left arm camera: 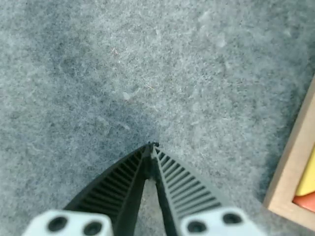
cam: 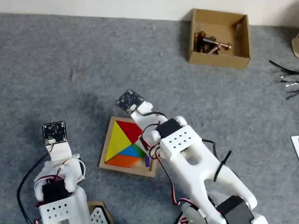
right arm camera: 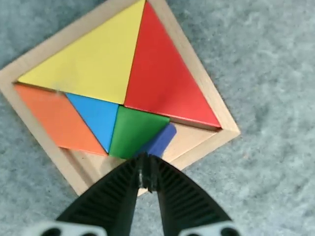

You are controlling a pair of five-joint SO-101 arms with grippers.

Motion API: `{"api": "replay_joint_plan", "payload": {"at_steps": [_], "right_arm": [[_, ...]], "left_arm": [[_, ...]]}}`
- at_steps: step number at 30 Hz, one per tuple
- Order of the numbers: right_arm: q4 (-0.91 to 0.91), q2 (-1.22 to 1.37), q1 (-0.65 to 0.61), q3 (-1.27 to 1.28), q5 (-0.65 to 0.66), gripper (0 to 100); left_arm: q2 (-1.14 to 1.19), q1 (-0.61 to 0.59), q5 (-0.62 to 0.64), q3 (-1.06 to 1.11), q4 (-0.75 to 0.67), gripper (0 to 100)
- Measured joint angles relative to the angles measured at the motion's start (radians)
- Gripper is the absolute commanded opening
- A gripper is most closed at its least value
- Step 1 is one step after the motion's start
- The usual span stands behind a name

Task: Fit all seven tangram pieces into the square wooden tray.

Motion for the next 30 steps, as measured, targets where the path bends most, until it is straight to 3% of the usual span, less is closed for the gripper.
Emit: {"api": "replay_joint_plan", "payload": {"at_steps": [30], "right_arm": [[-0.021,-0.018,0.014,0.114,0.060,0.4]], "left_arm": [[0.000,0.000,0.000,0.000,0.000,1]]}}
